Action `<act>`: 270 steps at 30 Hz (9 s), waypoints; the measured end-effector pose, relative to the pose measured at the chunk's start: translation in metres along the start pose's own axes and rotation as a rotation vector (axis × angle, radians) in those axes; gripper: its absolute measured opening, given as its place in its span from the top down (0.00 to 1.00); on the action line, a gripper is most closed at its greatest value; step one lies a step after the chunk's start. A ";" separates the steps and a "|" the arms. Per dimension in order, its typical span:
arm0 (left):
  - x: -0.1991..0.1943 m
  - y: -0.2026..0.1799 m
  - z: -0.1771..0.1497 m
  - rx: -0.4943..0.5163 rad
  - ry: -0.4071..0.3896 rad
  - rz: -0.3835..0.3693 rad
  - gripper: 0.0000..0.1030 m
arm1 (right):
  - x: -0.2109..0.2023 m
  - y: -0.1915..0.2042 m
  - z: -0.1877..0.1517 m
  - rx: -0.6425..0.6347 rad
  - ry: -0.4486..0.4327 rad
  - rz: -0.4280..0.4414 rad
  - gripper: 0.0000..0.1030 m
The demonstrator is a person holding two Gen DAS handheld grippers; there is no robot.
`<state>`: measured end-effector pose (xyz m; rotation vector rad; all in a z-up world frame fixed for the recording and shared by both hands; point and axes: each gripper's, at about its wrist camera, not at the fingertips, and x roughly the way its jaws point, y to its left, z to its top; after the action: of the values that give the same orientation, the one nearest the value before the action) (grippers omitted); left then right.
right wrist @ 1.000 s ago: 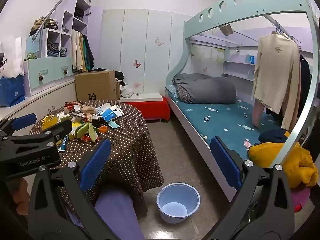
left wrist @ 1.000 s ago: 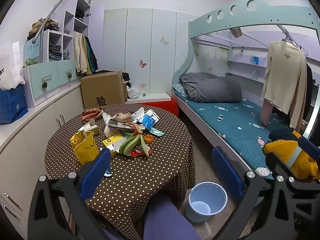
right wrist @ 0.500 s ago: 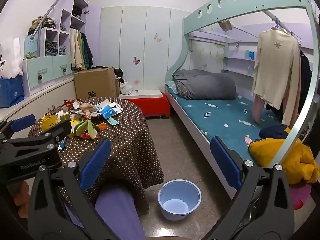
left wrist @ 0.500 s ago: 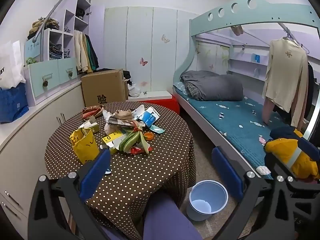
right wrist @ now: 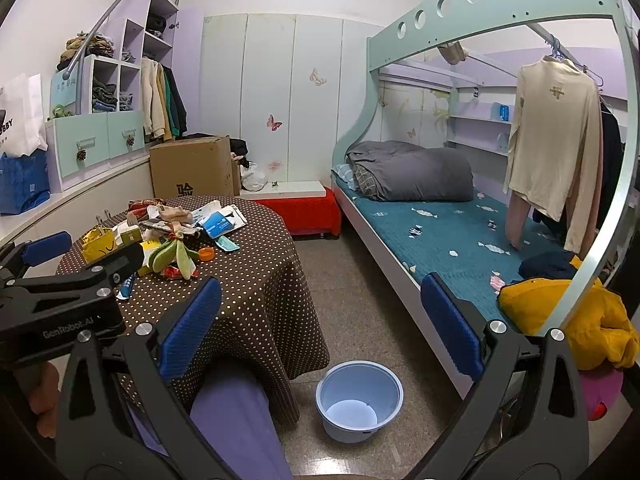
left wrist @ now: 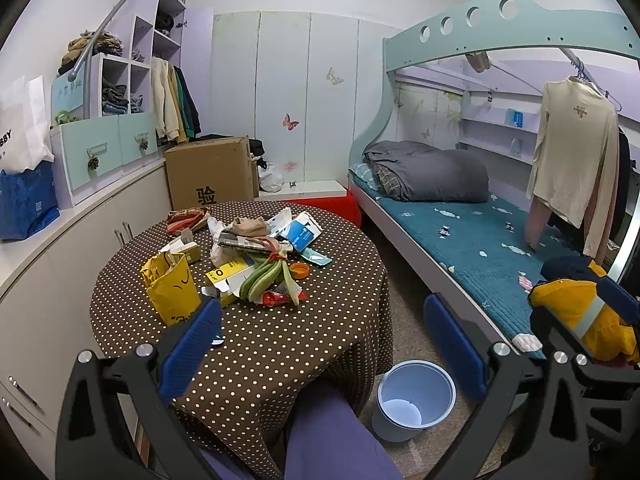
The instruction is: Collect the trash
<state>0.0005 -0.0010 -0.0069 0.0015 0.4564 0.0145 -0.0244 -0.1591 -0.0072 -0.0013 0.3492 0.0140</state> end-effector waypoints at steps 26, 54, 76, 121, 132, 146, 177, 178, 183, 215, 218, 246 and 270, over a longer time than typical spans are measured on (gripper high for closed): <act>-0.002 0.003 0.000 -0.011 -0.003 0.008 0.04 | -0.003 0.002 0.001 -0.003 -0.006 0.014 0.06; -0.004 0.004 0.000 -0.012 -0.003 0.006 0.04 | -0.005 0.003 0.001 -0.006 -0.010 0.016 0.06; 0.034 0.048 0.002 -0.075 0.091 0.052 0.04 | 0.039 0.034 0.009 -0.035 0.093 0.090 0.06; 0.190 0.224 0.009 -0.189 0.249 0.005 0.58 | 0.231 0.187 0.027 0.024 0.463 0.245 0.06; 0.186 0.215 0.025 -0.160 0.209 0.043 0.58 | 0.244 0.185 0.031 0.043 0.492 0.314 0.84; 0.165 0.178 0.041 -0.112 0.145 0.045 0.58 | 0.199 0.150 0.063 0.068 0.346 0.338 0.85; 0.175 -0.037 0.055 0.153 0.156 -0.237 0.58 | 0.162 -0.031 0.044 0.269 0.288 0.105 0.85; 0.178 -0.046 0.054 0.165 0.164 -0.248 0.58 | 0.161 -0.040 0.041 0.279 0.291 0.089 0.85; 0.187 -0.091 0.043 0.224 0.208 -0.304 0.58 | 0.159 -0.074 0.028 0.324 0.312 0.024 0.85; 0.300 -0.220 -0.007 0.409 0.479 -0.371 0.34 | 0.217 -0.200 -0.052 0.482 0.551 -0.210 0.85; 0.307 -0.213 -0.006 0.404 0.483 -0.343 0.34 | 0.233 -0.196 -0.060 0.479 0.588 -0.190 0.85; 0.298 -0.170 0.001 0.353 0.487 -0.296 0.34 | 0.243 -0.161 -0.055 0.413 0.604 -0.155 0.32; 0.206 -0.106 0.032 0.285 0.313 -0.317 0.34 | 0.152 -0.100 -0.010 0.356 0.405 -0.139 0.32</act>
<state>0.2006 -0.1036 -0.0693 0.2090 0.7649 -0.3659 0.1160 -0.2570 -0.0689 0.3280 0.7525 -0.1882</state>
